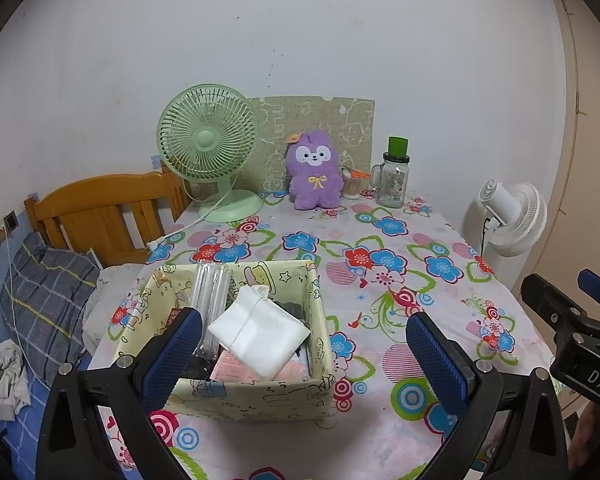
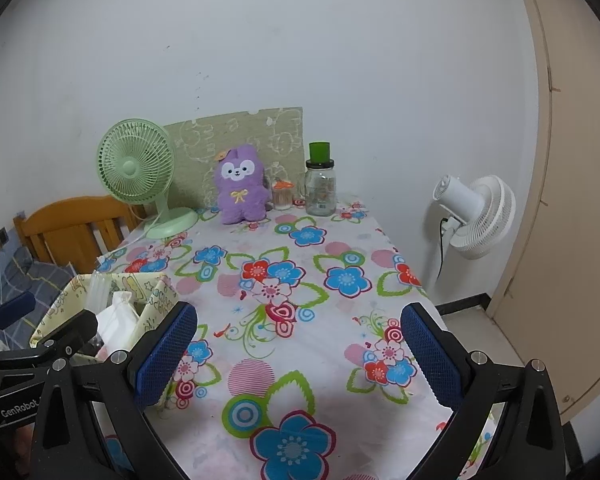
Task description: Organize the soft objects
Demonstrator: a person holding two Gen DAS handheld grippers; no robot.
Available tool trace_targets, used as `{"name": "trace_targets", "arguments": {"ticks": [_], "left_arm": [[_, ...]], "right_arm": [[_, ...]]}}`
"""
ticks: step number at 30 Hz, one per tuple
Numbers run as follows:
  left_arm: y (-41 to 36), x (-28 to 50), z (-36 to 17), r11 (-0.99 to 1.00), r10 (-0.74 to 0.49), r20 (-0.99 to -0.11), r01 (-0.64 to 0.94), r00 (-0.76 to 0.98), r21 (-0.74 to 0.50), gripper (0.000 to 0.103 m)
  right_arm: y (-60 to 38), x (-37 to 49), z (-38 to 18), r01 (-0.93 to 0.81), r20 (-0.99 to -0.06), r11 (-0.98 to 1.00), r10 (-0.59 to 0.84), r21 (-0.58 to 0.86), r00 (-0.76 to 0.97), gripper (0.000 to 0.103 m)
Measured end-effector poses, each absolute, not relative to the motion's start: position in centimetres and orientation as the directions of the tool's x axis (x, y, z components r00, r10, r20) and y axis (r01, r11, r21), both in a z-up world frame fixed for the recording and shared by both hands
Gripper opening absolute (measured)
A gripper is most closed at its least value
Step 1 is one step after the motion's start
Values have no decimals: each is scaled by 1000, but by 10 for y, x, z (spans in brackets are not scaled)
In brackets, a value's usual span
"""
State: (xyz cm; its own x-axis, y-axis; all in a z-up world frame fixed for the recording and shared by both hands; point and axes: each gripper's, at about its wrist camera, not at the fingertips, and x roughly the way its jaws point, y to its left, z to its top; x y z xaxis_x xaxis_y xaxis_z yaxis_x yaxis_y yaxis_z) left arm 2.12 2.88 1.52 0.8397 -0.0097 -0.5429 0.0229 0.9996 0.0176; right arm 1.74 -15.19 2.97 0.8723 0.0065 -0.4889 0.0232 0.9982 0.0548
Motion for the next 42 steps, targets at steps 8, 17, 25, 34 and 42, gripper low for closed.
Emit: {"name": "trace_targets", "arguments": {"ticks": [8, 17, 25, 34, 42], "left_arm": [[23, 21, 14, 999, -13, -543, 32, 840, 26, 103], [21, 22, 14, 999, -24, -545, 44, 838, 24, 103], [21, 22, 15, 999, -27, -542, 46, 840, 22, 103], [21, 23, 15, 999, -28, -542, 47, 840, 22, 103], [21, 23, 15, 999, -25, -542, 46, 840, 26, 103]], "right_arm": [[-149, 19, 27, 14, -496, 999, 14, 53, 868, 103], [-148, 21, 26, 15, -499, 999, 11, 47, 866, 103], [-148, 22, 25, 16, -499, 999, 8, 44, 866, 103], [-149, 23, 24, 18, -500, 999, 4, 41, 866, 103], [-150, 22, 24, 21, -502, 999, 3, 41, 865, 103]]}}
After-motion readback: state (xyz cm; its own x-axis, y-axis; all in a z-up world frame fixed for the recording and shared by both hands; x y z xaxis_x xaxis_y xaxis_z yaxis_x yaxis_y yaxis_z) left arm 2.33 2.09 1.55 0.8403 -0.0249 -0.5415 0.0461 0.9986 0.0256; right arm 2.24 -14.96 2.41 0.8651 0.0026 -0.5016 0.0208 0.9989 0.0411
